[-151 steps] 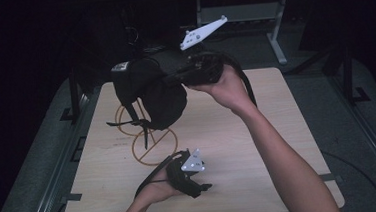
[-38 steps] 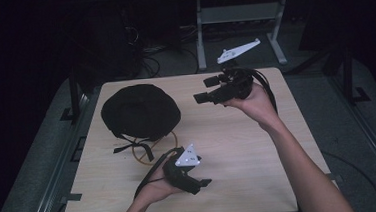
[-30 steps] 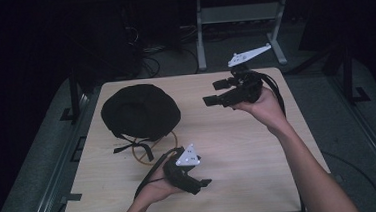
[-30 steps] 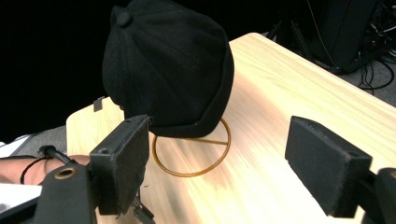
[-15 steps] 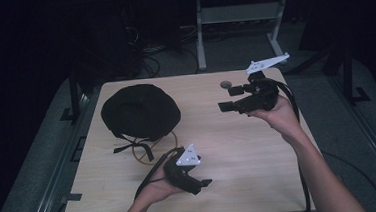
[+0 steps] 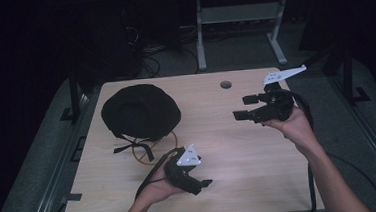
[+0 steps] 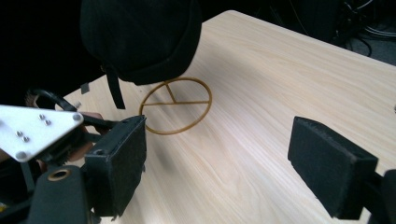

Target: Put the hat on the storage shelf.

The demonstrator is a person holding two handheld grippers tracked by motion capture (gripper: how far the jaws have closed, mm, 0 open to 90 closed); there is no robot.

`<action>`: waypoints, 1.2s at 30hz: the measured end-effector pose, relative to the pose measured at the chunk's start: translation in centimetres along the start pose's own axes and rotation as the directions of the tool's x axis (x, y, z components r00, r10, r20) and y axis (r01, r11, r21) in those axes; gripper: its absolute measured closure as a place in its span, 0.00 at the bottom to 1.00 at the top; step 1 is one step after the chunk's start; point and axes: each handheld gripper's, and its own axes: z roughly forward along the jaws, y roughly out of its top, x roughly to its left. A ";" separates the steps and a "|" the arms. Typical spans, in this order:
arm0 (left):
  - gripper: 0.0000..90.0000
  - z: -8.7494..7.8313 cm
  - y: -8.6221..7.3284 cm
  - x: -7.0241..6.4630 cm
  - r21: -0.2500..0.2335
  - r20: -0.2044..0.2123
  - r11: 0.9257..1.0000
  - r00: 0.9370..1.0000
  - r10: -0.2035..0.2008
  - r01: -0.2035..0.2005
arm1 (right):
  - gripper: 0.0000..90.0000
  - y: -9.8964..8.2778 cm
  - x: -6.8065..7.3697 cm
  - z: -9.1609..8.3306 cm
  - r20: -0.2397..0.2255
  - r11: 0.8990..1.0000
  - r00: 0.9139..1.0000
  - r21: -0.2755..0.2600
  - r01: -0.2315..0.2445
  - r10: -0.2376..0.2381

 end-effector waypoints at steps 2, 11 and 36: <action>0.22 0.0 0.0 0.0 -0.002 0.001 1.000 1.000 -0.001 0.001 | 0.21 -0.5 -0.1 -0.3 0.001 1.000 1.000 -0.004 -0.007 0.007; 0.22 0.1 -0.1 0.0 0.005 0.006 1.000 1.000 0.002 -0.003 | 0.21 -2.9 -0.6 -1.8 0.024 1.000 0.999 0.002 -0.024 0.024; 0.22 0.4 -0.4 0.0 0.011 0.009 1.000 1.000 -0.010 0.010 | 0.20 -10.7 -1.6 -4.9 0.111 0.996 0.990 -0.012 -0.091 0.092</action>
